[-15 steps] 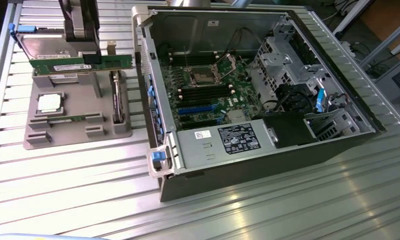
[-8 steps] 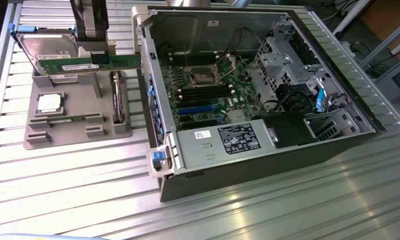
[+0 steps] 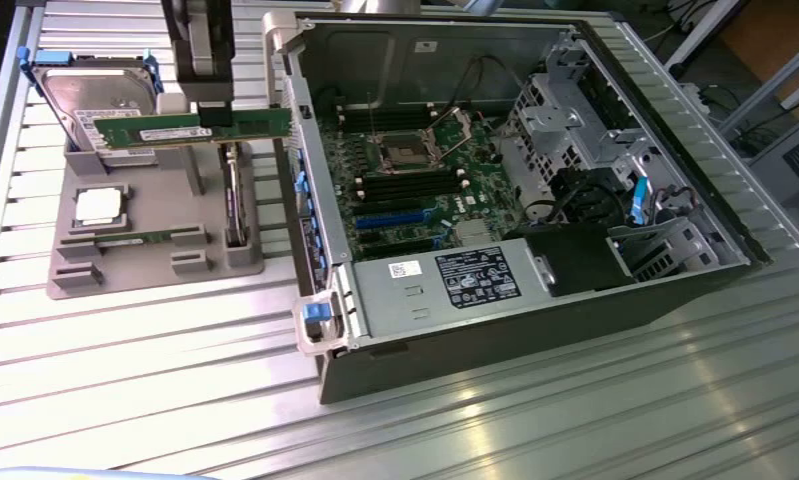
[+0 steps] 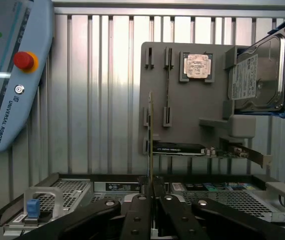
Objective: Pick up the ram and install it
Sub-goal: 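Pick up the ram and move it above insertion slot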
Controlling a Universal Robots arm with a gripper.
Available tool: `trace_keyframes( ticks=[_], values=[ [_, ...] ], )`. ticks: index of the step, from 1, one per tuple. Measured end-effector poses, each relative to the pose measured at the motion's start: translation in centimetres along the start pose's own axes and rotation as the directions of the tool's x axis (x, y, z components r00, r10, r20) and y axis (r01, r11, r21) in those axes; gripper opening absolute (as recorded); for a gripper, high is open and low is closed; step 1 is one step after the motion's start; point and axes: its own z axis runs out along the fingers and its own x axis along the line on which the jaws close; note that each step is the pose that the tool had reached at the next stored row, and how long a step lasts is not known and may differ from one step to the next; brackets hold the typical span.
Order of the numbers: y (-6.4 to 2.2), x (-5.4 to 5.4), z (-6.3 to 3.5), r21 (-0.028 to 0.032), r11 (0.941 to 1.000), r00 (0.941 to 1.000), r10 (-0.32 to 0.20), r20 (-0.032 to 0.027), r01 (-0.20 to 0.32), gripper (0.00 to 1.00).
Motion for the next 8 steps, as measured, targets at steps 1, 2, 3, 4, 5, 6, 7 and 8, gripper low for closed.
trace_keyframes(
  ticks=[1, 2, 3, 4, 5, 6, 7, 8],
  values=[
    [-0.07, 0.00, 0.00, 0.0000, 1.0000, 1.0000, 0.000, 0.0000, 0.000, 0.12],
    [-0.16, 0.00, 0.00, 0.0000, 1.0000, 1.0000, 0.000, -0.0001, 0.000, 0.12],
    [-0.30, 0.00, -0.01, 0.0000, 1.0000, 1.0000, 0.000, -0.0002, 0.000, 0.12],
    [-0.38, 0.01, -0.01, 0.0001, 1.0000, 1.0000, 0.000, -0.0002, 0.000, 0.12],
    [-0.45, 0.01, -0.01, 0.0000, 1.0000, 1.0000, 0.000, -0.0003, 0.000, 0.12],
    [-0.53, 0.01, -0.01, 0.0000, 1.0000, 1.0000, 0.000, -0.0003, 0.000, 0.12],
    [-0.60, 0.01, -0.02, 0.0000, 1.0000, 1.0000, 0.000, -0.0004, 0.000, 0.12],
    [-0.67, 0.01, -0.01, 0.0001, 1.0000, 1.0000, 0.000, -0.0004, 0.000, 0.12]
  ],
)
